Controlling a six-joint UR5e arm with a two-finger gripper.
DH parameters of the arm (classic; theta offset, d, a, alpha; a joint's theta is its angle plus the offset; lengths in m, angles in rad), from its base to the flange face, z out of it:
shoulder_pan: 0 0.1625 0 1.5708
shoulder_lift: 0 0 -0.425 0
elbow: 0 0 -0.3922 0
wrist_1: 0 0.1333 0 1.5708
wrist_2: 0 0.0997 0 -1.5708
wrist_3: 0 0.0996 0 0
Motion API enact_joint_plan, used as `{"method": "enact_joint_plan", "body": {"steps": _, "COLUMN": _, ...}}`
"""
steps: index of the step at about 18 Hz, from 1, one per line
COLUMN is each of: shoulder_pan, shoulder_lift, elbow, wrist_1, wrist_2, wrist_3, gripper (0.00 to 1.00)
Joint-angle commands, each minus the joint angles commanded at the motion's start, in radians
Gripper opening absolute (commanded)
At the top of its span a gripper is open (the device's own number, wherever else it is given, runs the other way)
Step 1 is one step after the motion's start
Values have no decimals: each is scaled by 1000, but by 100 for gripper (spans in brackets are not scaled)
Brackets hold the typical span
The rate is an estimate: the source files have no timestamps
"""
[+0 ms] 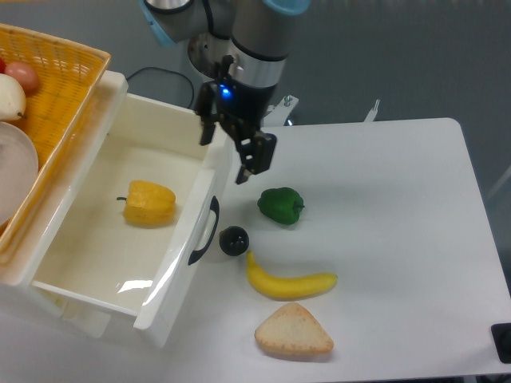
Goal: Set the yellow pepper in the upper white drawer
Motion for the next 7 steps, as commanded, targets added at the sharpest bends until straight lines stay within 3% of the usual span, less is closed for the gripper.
{"method": "enact_joint_plan", "body": {"steps": 3, "shoulder_pan": 21, "shoulder_lift": -17, "elbow": 3, "wrist_1": 6, "wrist_2": 63, "wrist_3": 93, "gripper": 100}}
{"method": "enact_joint_plan", "body": {"steps": 7, "shoulder_pan": 64, "shoulder_lift": -43, "elbow": 3, "wrist_1": 69, "wrist_2": 80, "wrist_3": 112, "gripper": 100}}
